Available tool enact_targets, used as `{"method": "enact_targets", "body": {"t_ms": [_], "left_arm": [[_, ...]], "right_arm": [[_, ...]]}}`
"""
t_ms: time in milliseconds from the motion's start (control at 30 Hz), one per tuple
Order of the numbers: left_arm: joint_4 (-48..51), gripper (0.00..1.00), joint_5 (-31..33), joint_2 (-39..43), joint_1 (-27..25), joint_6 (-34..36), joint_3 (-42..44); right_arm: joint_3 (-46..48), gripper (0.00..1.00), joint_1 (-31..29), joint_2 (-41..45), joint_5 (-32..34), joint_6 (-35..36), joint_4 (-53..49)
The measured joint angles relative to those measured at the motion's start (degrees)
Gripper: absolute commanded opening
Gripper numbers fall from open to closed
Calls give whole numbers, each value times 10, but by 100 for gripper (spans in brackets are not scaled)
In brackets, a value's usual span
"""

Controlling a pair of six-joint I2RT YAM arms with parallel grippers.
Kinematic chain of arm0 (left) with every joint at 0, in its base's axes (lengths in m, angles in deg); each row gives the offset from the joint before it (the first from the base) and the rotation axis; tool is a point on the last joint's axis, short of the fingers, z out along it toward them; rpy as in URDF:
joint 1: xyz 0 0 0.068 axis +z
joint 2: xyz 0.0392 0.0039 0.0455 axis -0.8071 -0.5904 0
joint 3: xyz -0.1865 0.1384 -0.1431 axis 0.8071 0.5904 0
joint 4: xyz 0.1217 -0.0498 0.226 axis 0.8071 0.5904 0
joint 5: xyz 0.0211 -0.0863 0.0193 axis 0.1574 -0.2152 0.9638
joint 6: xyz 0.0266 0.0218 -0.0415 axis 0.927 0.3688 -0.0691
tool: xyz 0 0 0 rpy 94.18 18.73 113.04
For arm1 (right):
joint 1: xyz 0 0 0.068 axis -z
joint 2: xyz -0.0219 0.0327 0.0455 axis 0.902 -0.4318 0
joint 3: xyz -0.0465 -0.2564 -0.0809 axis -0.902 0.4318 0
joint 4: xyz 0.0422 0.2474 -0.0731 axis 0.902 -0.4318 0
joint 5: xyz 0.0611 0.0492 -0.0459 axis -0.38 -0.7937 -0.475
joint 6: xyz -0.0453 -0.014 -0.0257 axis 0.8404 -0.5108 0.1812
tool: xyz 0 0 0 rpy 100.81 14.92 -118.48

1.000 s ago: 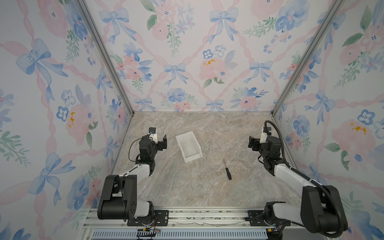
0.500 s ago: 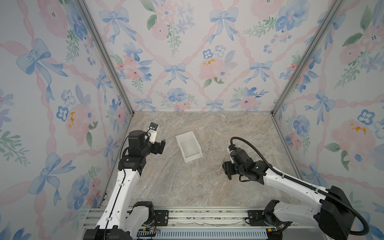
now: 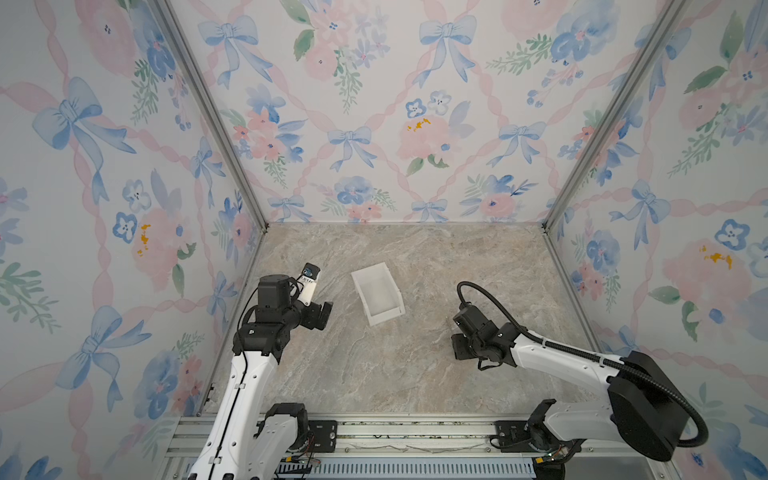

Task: Put the screwdriver in the bin
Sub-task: 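Reach the right gripper down to the black-handled screwdriver and grasp its handle, then lift the screwdriver with the right gripper and carry it over the white bin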

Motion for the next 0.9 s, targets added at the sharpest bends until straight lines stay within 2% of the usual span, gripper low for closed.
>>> {"method": "enact_targets", "body": {"t_ms": [300, 533, 633, 900], "left_arm": [[7, 98, 0, -8, 0, -3, -8], [7, 98, 0, -21, 0, -7, -8], [7, 98, -1, -25, 0, -7, -8], [7, 98, 0, -26, 0, -7, -8]], "right_arm": [[0, 46, 0, -50, -6, 4, 21], [-21, 36, -13, -78, 9, 13, 31], [-23, 22, -21, -84, 13, 10, 40], [-25, 11, -24, -85, 13, 13, 42]]}}
